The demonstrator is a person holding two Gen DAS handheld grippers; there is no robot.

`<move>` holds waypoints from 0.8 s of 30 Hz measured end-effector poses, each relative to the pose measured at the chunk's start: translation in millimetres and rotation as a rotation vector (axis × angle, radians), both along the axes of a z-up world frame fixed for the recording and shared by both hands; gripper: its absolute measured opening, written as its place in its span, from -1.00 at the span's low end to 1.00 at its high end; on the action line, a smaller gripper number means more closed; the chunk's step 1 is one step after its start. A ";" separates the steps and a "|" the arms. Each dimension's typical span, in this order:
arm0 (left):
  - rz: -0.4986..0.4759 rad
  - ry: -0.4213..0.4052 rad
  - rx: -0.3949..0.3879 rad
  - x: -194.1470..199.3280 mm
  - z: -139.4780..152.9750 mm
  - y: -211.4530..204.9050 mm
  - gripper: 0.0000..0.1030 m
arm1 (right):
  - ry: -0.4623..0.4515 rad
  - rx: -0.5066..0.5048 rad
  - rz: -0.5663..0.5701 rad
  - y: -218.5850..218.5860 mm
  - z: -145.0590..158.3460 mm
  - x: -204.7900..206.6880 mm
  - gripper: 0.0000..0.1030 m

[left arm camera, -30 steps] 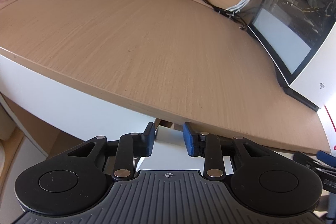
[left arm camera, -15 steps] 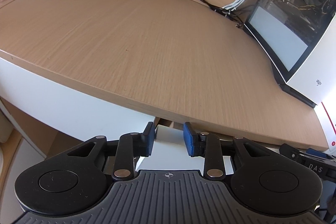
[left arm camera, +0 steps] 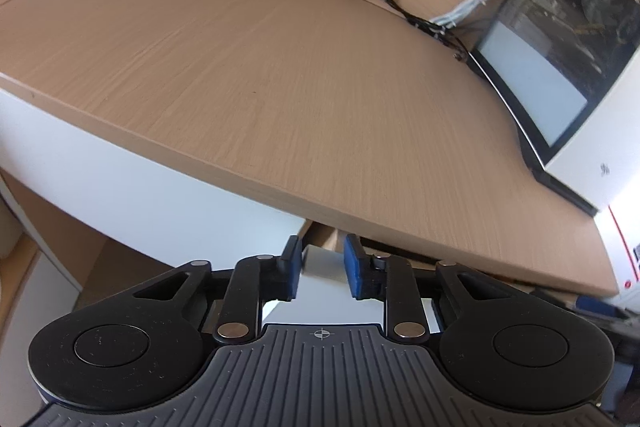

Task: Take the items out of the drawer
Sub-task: 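Move the left tool to the white drawer front, then grasp the drawer front with the left tool and pull it open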

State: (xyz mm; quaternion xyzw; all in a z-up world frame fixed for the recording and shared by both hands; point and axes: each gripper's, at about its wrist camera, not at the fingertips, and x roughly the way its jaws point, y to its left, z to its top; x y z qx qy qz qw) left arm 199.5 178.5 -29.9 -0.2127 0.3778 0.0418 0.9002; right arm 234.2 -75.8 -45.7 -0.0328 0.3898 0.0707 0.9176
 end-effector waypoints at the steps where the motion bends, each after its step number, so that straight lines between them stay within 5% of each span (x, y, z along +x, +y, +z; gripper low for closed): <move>1: 0.001 0.000 0.001 0.8 0.1 0.2 -0.53 | -0.006 -0.004 0.004 1.1 0.2 -0.3 0.99; 14: -0.047 0.032 0.112 6.2 7.2 -16.0 -0.47 | 0.015 0.001 -0.067 -9.9 -0.2 10.4 1.00; 24: -0.013 0.029 0.072 2.5 6.2 -8.8 -0.60 | 0.041 -0.004 -0.049 -11.3 0.4 3.5 1.00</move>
